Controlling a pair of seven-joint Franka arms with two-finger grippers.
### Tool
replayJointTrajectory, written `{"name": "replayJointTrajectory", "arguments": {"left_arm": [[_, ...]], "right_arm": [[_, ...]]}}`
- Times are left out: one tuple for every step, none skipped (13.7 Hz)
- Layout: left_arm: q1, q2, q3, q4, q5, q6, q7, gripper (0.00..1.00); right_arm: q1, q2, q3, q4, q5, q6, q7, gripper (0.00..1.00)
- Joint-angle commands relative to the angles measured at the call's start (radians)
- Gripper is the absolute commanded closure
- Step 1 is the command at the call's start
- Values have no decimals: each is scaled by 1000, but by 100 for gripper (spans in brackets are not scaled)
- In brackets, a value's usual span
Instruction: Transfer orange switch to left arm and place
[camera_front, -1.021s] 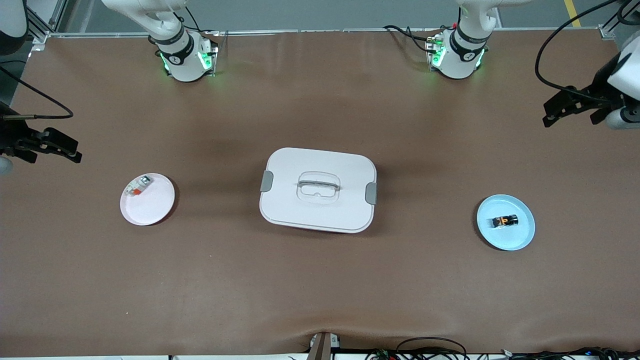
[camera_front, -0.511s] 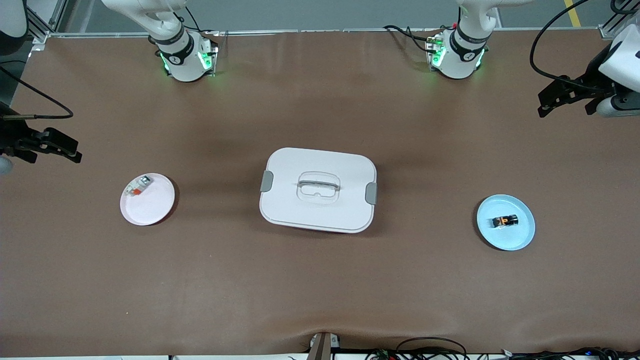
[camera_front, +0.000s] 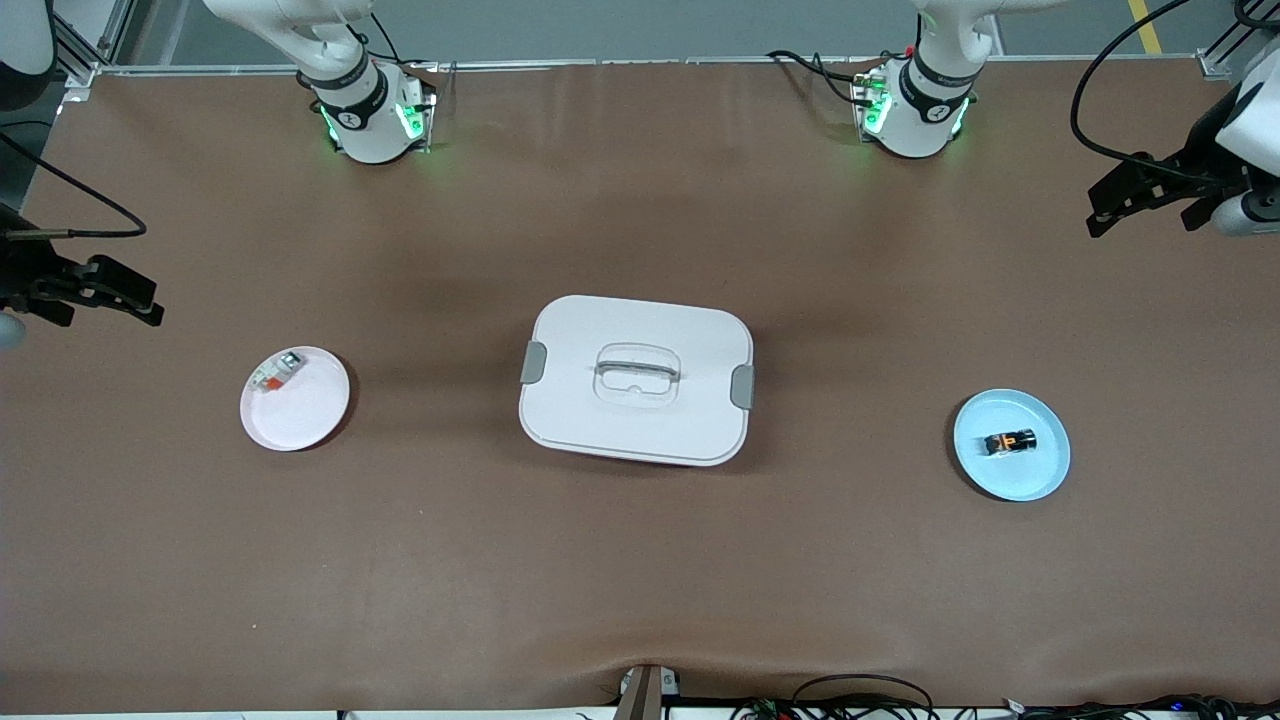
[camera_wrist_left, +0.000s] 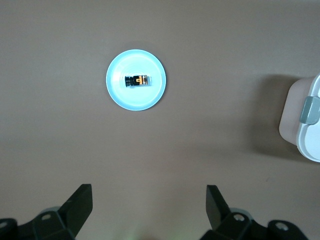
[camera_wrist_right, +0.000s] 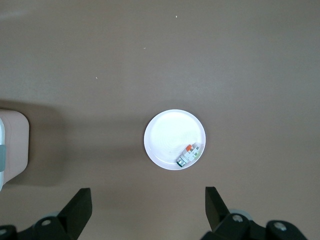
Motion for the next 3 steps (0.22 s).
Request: {"name": "replayJointTrajectory", "arguments": {"left_arm": [[-4, 13, 7, 31, 5, -19, 5, 0], [-4, 14, 7, 31, 5, -19, 5, 0], [-6, 14, 7, 31, 5, -19, 4, 0]], "right_arm": [[-19, 11, 17, 27, -8, -18, -14, 0], [-19, 11, 17, 27, -8, -16, -14, 0], [-19, 11, 17, 27, -8, -18, -14, 0]]}}
